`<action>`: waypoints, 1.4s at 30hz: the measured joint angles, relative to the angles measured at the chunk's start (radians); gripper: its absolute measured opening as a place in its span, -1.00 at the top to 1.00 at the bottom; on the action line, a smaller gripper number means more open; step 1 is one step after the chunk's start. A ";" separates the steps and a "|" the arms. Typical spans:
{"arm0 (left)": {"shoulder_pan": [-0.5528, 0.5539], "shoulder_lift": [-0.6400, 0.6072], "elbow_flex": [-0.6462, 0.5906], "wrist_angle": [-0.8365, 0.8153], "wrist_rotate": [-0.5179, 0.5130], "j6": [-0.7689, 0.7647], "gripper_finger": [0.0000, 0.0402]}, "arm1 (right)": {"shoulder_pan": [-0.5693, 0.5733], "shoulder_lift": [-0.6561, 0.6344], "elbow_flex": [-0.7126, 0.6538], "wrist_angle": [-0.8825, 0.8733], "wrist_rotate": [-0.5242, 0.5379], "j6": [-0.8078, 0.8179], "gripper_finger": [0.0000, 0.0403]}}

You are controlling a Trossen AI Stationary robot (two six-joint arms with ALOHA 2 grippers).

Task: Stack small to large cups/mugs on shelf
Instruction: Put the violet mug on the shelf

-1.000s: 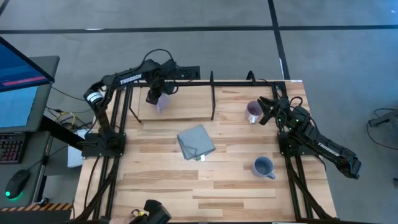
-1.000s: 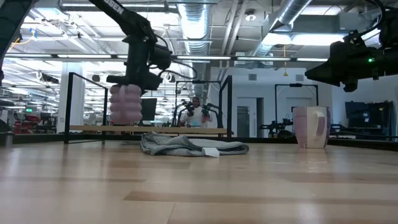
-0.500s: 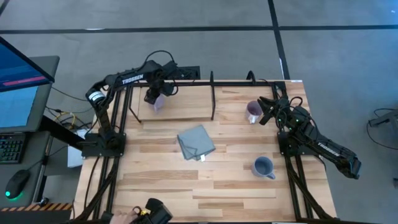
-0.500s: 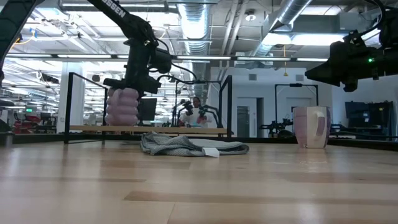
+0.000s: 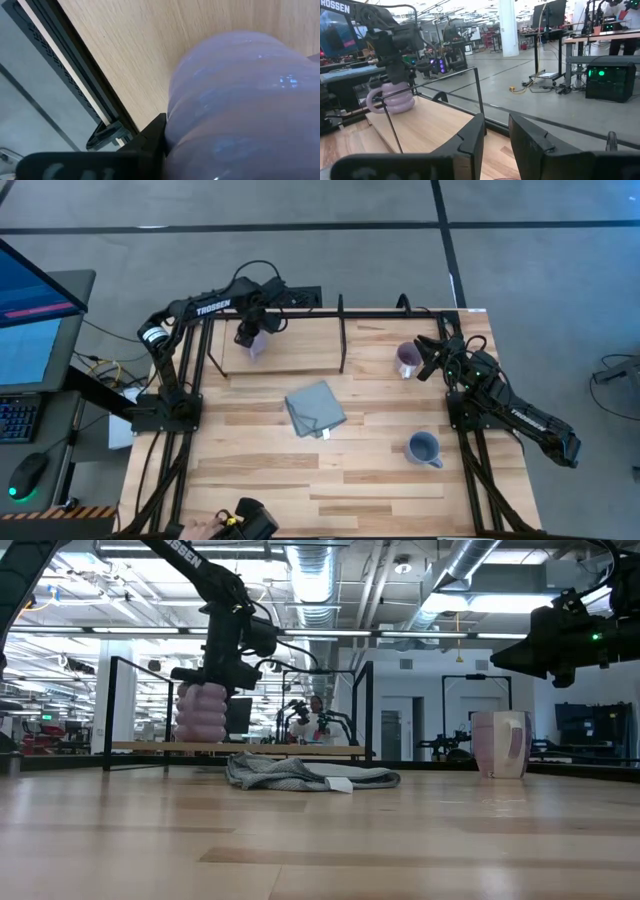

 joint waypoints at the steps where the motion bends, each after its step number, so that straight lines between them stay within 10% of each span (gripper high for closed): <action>1: 0.000 0.000 0.000 -0.002 0.000 -0.001 0.66 | 0.000 0.000 0.000 0.000 0.000 0.000 0.44; 42: -0.007 -0.001 0.000 0.027 0.055 -0.084 0.68 | 0.000 0.000 0.000 0.000 0.000 -0.001 0.44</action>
